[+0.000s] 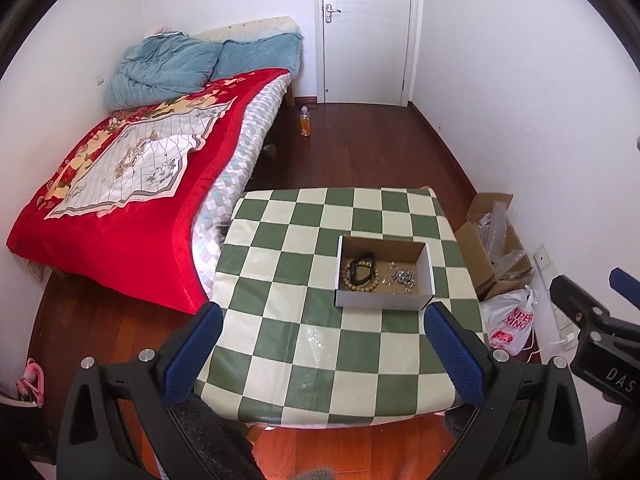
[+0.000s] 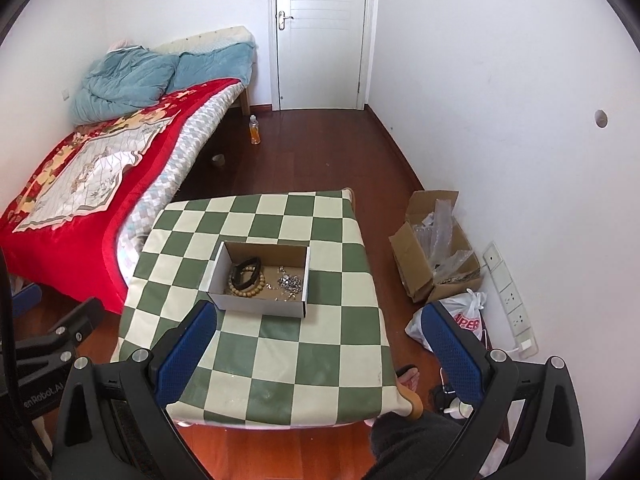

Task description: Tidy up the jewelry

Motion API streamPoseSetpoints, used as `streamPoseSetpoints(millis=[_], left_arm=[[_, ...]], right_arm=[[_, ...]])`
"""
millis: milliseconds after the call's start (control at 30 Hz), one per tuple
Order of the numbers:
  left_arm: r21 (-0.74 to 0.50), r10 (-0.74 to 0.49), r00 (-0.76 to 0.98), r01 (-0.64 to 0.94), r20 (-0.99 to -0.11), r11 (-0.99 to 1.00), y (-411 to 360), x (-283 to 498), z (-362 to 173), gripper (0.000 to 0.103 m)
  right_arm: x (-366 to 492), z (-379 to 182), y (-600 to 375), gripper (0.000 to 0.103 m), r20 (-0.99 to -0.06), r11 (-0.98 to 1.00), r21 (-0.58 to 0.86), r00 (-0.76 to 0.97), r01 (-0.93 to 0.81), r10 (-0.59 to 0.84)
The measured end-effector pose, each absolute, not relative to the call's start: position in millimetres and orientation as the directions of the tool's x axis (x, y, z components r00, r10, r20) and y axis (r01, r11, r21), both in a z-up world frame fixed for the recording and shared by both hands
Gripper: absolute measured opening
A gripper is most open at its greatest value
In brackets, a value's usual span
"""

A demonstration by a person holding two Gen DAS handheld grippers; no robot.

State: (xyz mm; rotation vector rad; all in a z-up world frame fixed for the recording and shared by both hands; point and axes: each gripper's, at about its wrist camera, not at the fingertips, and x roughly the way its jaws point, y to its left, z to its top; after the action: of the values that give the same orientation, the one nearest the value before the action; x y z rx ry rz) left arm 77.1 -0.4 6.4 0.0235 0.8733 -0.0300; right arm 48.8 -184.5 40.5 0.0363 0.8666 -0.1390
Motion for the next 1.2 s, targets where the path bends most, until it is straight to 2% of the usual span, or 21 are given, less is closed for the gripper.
streamPoseSetpoints(millis=[567, 1200], left_arm=[[0.015, 0.007, 0.640, 0.007, -0.768, 1.000, -4, 100, 12, 0.103], [0.030, 0.022, 0.637, 0.001, -0.770, 1.000, -1, 101, 9, 0.103]], right_arm=[[85, 42, -185, 0.103, -0.774, 0.993, -0.042, 0.625, 0.113, -0.103], [88, 39, -182, 0.103, -0.782, 0.994, -0.061, 0.613, 0.095, -0.107]])
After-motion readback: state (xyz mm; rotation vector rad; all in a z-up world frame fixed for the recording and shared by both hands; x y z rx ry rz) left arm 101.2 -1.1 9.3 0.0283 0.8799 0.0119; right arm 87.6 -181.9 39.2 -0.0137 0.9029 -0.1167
